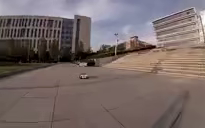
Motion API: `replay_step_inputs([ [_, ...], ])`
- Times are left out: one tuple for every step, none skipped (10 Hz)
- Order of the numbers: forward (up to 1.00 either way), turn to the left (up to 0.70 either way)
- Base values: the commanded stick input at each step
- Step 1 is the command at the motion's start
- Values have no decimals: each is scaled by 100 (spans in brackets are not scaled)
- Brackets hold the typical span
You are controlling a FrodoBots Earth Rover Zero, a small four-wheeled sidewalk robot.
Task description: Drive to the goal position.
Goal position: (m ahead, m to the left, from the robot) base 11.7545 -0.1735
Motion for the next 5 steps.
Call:
replay_step_inputs([
  [70, 0],
  [70, 0],
  [70, 0],
  [70, 0],
  [70, 0],
])
